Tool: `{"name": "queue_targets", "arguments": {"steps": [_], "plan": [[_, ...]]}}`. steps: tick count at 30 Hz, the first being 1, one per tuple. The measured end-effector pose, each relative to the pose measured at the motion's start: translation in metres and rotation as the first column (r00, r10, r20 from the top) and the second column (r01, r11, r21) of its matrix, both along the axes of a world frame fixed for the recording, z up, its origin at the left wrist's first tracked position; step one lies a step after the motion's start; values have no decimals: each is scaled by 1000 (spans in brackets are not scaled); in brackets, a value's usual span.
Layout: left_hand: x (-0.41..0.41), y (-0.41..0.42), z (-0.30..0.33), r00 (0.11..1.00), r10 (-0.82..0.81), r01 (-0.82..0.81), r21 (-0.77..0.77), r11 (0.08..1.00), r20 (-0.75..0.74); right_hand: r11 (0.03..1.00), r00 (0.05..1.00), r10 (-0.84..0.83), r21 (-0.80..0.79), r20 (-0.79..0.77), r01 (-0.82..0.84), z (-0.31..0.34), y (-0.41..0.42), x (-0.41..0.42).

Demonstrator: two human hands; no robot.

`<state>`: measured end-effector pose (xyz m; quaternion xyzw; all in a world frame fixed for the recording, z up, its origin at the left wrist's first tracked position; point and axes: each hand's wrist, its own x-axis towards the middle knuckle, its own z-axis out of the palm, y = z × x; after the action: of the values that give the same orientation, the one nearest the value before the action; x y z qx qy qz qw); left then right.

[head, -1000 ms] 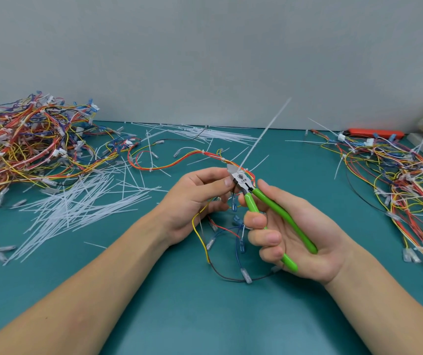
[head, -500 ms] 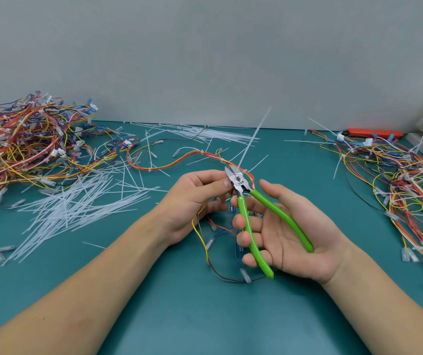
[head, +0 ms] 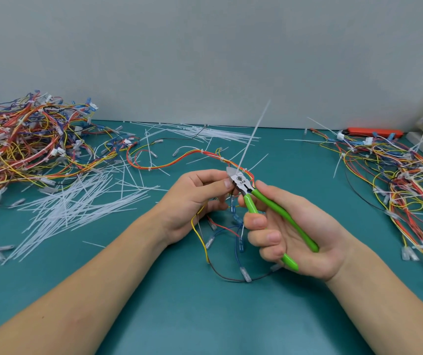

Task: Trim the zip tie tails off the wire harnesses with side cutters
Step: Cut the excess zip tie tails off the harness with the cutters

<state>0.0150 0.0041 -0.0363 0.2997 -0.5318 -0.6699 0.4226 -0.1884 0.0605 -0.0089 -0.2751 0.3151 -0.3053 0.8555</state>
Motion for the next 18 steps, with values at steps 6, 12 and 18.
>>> {"name": "queue_targets", "arguments": {"steps": [6, 12, 18], "plan": [[0, 1, 1, 1000, 4, -4, 10, 1000, 1, 1000, 1000, 17, 7, 4, -18, 0, 1, 0], [-1, 1, 2, 1000, 17, -17, 24, 1000, -8, 998, 995, 46, 39, 84, -50, -3, 1, 2], [-1, 2, 3, 999, 26, -25, 44, 999, -19, 997, 995, 71, 25, 74, -73, -4, 0, 2]]}}
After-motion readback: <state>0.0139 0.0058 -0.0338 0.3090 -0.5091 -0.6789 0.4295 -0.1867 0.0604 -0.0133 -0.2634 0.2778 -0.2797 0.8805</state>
